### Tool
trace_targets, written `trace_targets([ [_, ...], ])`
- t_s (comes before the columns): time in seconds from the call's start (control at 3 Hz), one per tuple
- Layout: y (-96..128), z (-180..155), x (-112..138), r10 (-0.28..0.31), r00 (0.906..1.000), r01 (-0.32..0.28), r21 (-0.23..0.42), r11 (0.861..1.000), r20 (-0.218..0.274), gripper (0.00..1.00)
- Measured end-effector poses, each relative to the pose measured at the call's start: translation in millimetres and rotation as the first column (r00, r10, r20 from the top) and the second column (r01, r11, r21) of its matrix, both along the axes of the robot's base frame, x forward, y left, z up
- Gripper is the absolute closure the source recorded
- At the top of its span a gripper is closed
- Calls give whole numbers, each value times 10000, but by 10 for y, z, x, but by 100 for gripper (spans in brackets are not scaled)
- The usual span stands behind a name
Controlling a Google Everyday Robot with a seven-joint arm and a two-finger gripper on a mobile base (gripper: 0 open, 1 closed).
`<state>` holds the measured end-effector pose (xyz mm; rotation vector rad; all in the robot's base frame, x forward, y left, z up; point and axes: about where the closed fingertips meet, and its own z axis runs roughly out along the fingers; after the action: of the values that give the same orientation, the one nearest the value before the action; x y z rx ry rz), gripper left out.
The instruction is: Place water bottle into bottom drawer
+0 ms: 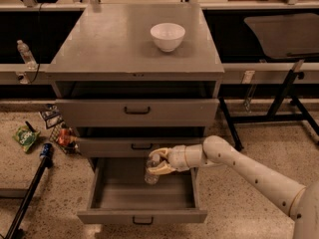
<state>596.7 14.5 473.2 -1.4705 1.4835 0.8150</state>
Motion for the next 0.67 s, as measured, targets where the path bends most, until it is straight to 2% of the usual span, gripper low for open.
trace_targets([
  [0.33, -121, -454, 80, -759, 9971, 761, 427, 9962, -53, 100],
  [0.67, -168, -1004, 251, -1463, 9882, 1501, 1005, 9835, -449, 100],
])
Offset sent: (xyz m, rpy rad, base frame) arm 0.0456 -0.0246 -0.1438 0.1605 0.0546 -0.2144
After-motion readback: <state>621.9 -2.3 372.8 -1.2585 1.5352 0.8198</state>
